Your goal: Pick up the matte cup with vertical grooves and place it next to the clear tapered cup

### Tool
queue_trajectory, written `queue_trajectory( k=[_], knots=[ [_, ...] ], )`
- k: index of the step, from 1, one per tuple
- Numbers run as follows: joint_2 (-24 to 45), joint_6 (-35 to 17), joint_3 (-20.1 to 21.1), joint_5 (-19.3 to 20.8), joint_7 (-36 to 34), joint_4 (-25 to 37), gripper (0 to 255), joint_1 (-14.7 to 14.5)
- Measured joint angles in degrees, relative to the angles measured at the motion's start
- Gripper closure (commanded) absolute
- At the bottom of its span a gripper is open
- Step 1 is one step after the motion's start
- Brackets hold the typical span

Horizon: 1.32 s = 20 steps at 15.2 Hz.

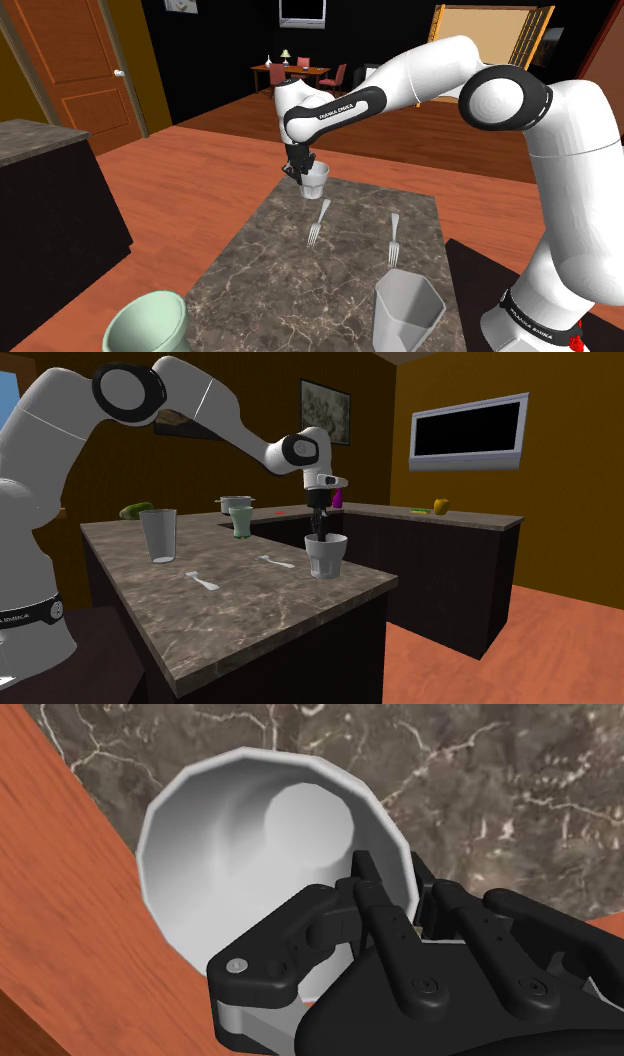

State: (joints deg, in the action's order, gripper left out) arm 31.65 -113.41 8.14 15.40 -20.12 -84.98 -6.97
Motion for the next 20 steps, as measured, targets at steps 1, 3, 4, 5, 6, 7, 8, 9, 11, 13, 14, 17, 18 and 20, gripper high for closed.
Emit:
queue_trajectory(
  k=[1,3,4,5,6,7,8,9,11,13,14,17,18,20],
  knots=[
    [0.0,0.0,0.0,0.0,0.0,0.0,255,0.0],
    [0.0,0.0,0.0,0.0,0.0,0.0,255,0.0],
    [0.0,0.0,0.0,0.0,0.0,0.0,255,0.0],
    [0.0,0.0,0.0,0.0,0.0,0.0,255,0.0],
    [0.0,0.0,0.0,0.0,0.0,0.0,255,0.0],
    [0.0,0.0,0.0,0.0,0.0,0.0,255,0.0],
    [-0.1,0.3,0.0,0.0,0.0,0.2,255,0.0],
    [-0.3,0.8,0.1,-0.1,0.1,0.5,255,0.0],
    [-0.8,1.9,0.1,-0.3,0.4,1.1,255,0.0],
    [-1.2,3.0,0.2,-0.4,0.6,1.8,255,-0.1],
    [-1.4,3.7,0.2,-0.5,0.8,2.4,255,-0.1],
    [-2.1,5.7,0.3,-0.7,1.3,3.7,255,0.0],
    [-2.2,6.4,0.3,-0.8,1.4,4.4,255,-0.1],
    [-2.4,7.8,0.4,-0.9,1.6,5.6,255,-0.2]
  ],
)
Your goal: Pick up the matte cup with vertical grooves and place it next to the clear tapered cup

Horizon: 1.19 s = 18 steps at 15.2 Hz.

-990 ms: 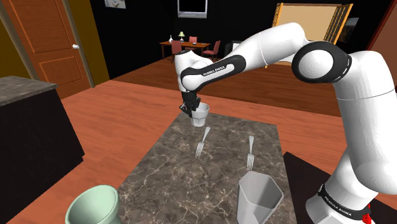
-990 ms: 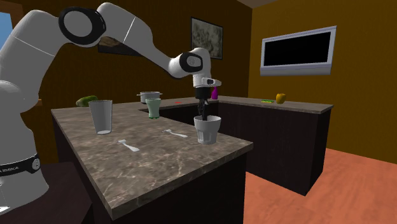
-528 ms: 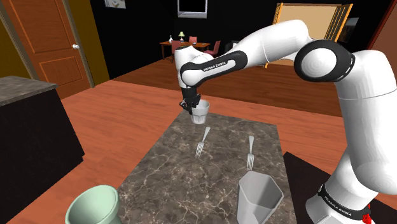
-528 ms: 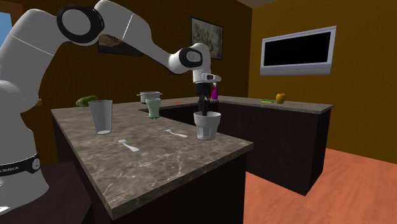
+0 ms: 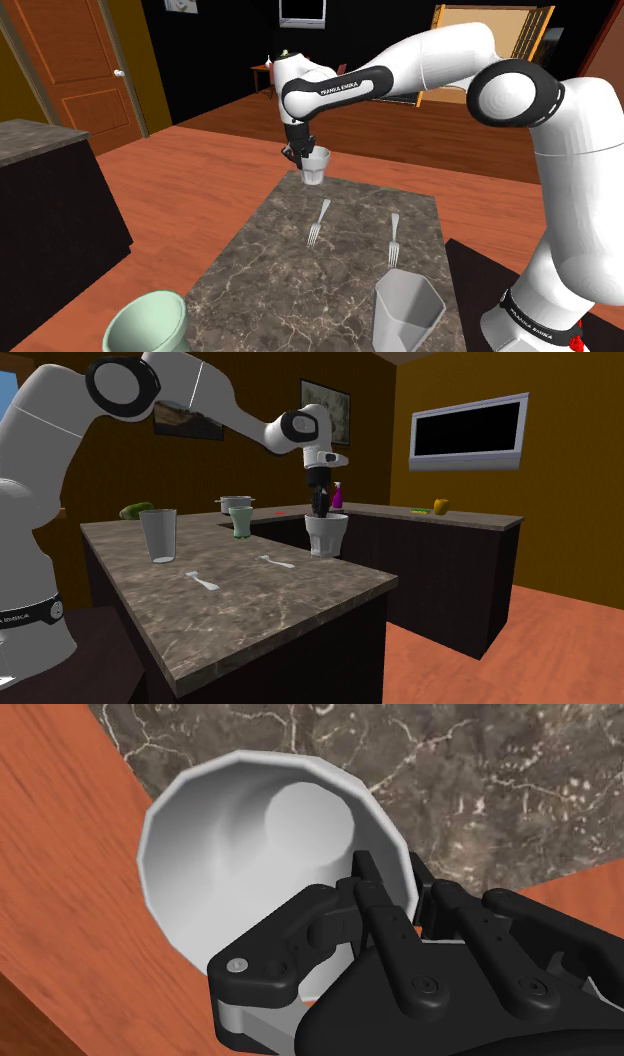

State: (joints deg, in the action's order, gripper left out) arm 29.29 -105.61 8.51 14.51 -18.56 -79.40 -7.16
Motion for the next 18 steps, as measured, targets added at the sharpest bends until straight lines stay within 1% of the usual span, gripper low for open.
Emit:
queue_trajectory(
  k=[10,18],
  knots=[
    [-0.8,6.9,0.1,-0.4,1.4,6.3,255,-0.2],
    [0.0,13.5,0.1,-0.5,2.5,13.7,255,-0.9]
  ],
)
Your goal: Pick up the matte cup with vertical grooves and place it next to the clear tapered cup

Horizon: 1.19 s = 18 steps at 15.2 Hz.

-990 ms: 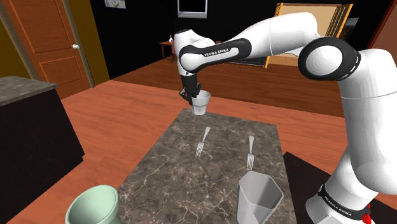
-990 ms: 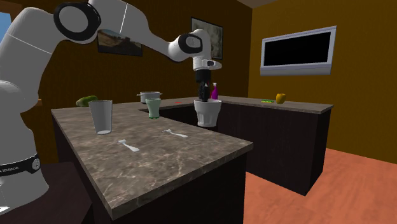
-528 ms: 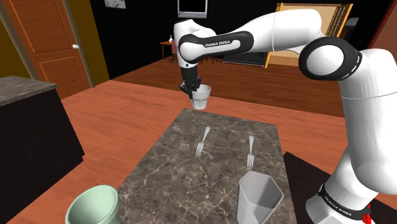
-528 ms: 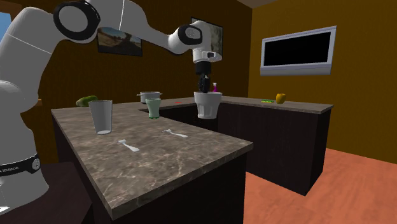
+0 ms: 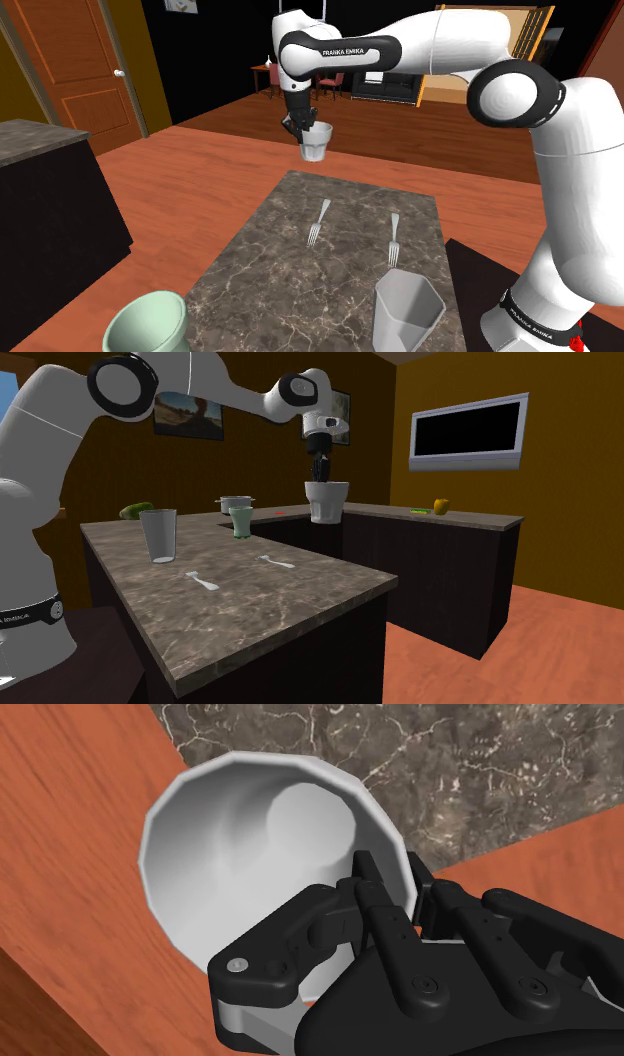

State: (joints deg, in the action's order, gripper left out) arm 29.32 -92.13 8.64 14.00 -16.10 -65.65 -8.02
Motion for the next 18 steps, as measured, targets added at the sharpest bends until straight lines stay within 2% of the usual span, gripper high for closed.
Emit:
queue_trajectory(
  k=[9,15,18],
  knots=[
    [2.9,8.8,-0.2,0.3,1.5,11.9,255,-1.1],
    [8.7,17.1,-0.8,1.1,3.2,26.2,255,-2.6],
    [-1.3,11.9,0.4,0.0,1.1,10.5,255,-1.4]
  ],
)
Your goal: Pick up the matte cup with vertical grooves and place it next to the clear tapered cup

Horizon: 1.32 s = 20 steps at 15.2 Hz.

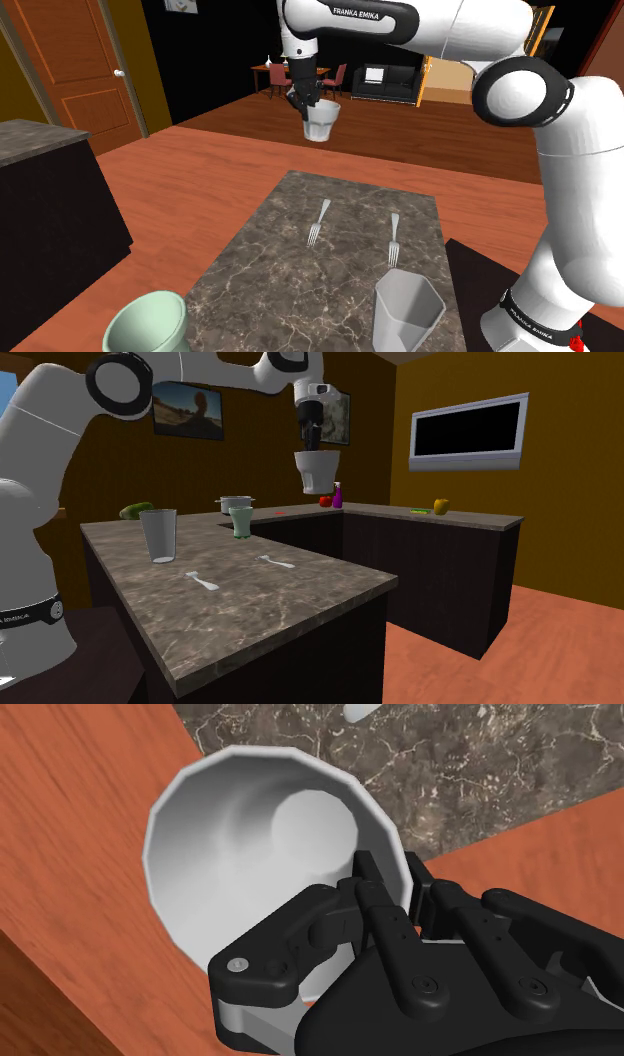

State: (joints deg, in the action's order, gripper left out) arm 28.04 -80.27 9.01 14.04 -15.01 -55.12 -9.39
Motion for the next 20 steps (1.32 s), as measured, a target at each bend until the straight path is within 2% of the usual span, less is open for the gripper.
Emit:
queue_trajectory(
  k=[4,8,15,20],
  knots=[
    [-12.9,-6.0,1.2,-1.8,-2.7,-19.1,255,0.7],
    [-22.7,-9.5,2.0,-3.5,-4.6,-32.7,255,0.5],
    [-38.0,-11.9,3.4,-6.8,-7.7,-50.4,255,-1.0],
    [-47.5,-10.6,4.9,-9.4,-10.1,-58.8,255,-2.9]
  ],
)
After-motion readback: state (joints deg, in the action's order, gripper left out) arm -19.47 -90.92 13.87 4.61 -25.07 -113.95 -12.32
